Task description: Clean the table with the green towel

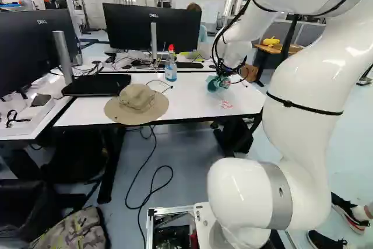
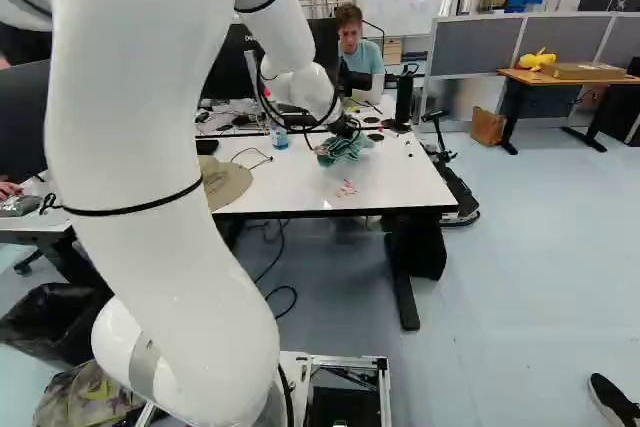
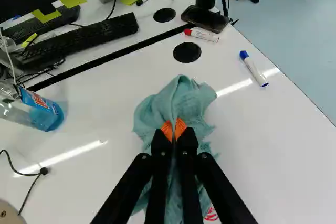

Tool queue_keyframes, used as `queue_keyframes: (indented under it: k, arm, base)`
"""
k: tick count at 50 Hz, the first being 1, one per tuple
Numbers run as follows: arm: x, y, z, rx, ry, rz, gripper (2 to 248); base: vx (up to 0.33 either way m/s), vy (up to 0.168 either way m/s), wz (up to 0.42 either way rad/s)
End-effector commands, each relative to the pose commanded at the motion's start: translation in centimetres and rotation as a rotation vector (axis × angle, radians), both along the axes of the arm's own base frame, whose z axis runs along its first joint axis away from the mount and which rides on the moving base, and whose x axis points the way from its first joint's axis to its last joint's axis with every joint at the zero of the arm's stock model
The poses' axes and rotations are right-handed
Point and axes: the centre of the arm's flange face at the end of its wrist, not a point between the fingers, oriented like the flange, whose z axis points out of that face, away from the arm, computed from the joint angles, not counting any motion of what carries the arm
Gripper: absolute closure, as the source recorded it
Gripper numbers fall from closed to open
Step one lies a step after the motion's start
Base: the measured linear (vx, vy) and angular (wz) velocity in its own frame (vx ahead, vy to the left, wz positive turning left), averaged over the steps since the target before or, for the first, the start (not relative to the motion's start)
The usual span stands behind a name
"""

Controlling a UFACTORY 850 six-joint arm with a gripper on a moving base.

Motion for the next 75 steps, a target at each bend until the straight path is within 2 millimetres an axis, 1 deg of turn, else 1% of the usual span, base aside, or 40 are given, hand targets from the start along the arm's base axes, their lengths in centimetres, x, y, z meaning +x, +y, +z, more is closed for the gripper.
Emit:
queue_keyframes:
  k: [27, 55, 66, 75]
  arm:
    - [-4.2, 3.7, 0.1, 0.002, 0.011, 0.055, 223]
    - [-9.3, 7.3, 0.0, 0.002, 0.014, 0.116, 223]
    - [-11.3, 8.3, -0.1, 0.002, 0.012, 0.136, 223]
    - [-11.5, 8.4, -0.1, 0.002, 0.011, 0.137, 223]
  base:
    - [0.000, 0.000, 0.000]
    - [0.000, 0.000, 0.000]
    - [0.000, 0.000, 0.000]
    - [0.000, 0.000, 0.000]
